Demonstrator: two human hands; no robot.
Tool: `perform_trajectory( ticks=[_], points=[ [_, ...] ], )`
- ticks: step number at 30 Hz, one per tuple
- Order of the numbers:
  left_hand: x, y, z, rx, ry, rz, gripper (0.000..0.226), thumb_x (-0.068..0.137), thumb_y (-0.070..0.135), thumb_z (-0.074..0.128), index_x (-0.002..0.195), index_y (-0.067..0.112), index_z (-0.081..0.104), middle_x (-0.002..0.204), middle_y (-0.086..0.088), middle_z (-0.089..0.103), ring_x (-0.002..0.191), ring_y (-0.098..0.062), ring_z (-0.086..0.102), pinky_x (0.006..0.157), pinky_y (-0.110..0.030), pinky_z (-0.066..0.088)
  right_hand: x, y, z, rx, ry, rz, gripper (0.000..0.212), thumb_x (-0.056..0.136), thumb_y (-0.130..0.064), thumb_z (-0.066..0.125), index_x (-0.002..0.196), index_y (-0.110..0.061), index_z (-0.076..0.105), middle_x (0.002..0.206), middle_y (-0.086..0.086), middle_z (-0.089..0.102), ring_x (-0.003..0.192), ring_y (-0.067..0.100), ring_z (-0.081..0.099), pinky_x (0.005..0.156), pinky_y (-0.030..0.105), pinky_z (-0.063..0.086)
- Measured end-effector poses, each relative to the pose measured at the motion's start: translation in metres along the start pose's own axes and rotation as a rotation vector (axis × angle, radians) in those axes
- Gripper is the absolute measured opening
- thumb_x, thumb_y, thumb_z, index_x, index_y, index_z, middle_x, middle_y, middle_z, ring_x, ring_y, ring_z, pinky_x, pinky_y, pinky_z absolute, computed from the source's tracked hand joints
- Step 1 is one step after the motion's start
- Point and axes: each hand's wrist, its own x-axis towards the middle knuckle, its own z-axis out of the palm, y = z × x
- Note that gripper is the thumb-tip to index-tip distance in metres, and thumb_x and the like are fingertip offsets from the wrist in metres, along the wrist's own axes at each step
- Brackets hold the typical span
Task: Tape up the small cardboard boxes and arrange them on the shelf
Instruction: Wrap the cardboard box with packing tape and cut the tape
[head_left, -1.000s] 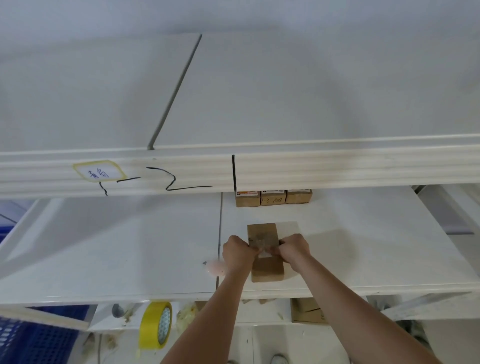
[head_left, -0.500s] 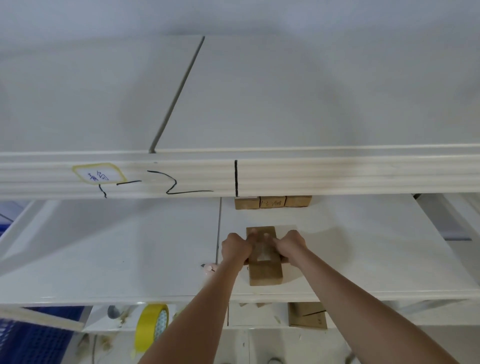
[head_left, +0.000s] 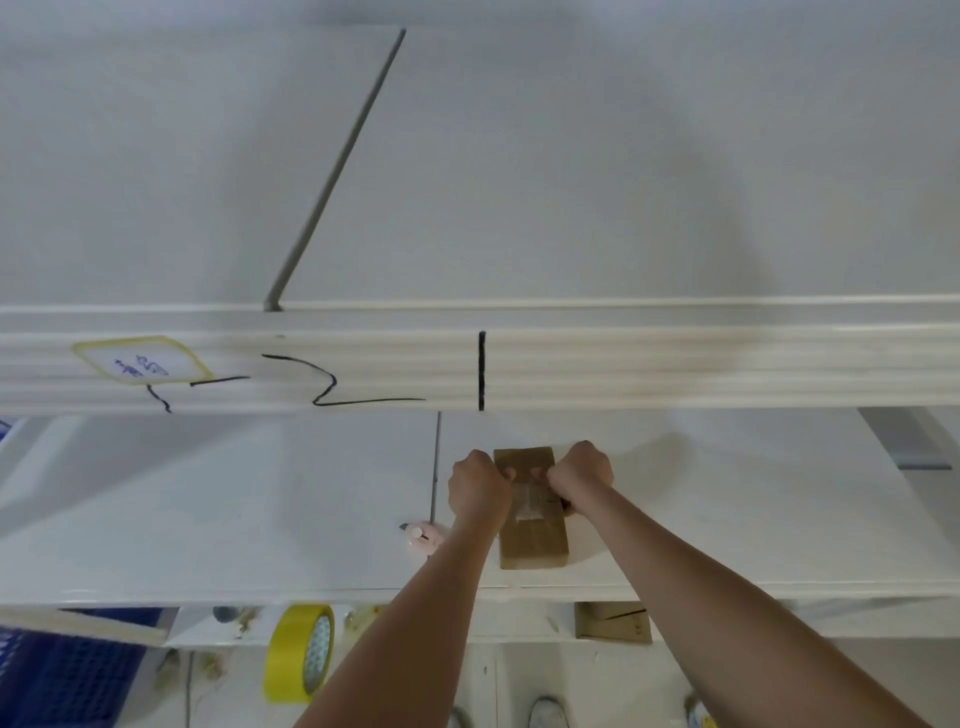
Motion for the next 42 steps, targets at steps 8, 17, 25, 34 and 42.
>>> perform_trajectory(
  ticks=[8,17,25,34,42],
  points=[
    [-0.006,-0.002,-0.025,-0.083,-0.313,-0.031,0.052,0.074,0.041,0.088,0.1,0.009,0.057,0.097,-0.008,0.07,0.072,-0.015,0.071,0.052,-0.018,0.055,-0.009,0.004,-0.012,0.021,-0.276,-0.058,0.034,0.089,-0.011,0.076,0.113,-0.006,0.053,0.108,0.012,0.064,0.098,0.027,0.067,0.084,0.04,0.062],
    [-0.019,-0.007,-0.014,0.114,-0.232,0.081,0.048,0.076,0.036,0.087,0.099,0.009,0.055,0.098,-0.006,0.063,0.084,-0.015,0.059,0.053,-0.018,0.038,-0.013,0.025,-0.014,-0.203,-0.266,-0.154,0.055,0.069,-0.023,0.093,0.113,-0.005,0.064,0.111,0.008,0.067,0.103,0.023,0.064,0.072,0.025,0.049],
    [-0.032,-0.006,-0.001,0.094,-0.106,0.114,0.027,0.092,0.025,0.074,0.11,0.012,0.06,0.094,0.003,0.056,0.078,-0.008,0.053,0.069,-0.018,0.045,-0.028,0.024,0.004,-0.243,-0.177,-0.164,0.042,0.09,-0.022,0.073,0.125,-0.01,0.052,0.108,0.002,0.054,0.092,0.017,0.053,0.065,0.019,0.043],
    [-0.026,-0.013,-0.02,0.218,-0.308,0.209,0.067,0.07,0.038,0.091,0.118,0.008,0.056,0.108,-0.002,0.061,0.093,-0.015,0.054,0.069,-0.019,0.043,-0.02,0.028,-0.015,-0.314,-0.347,-0.251,0.061,0.077,-0.017,0.088,0.128,-0.011,0.055,0.12,0.004,0.062,0.11,0.023,0.058,0.089,0.028,0.048],
    [-0.026,-0.013,0.009,0.262,-0.168,0.153,0.05,0.08,0.027,0.085,0.121,0.011,0.059,0.108,-0.001,0.062,0.087,-0.012,0.051,0.076,-0.021,0.042,-0.012,0.041,-0.001,-0.19,-0.233,-0.209,0.044,0.078,-0.012,0.085,0.112,-0.015,0.057,0.111,0.002,0.061,0.099,0.02,0.06,0.074,0.023,0.052]
  ],
)
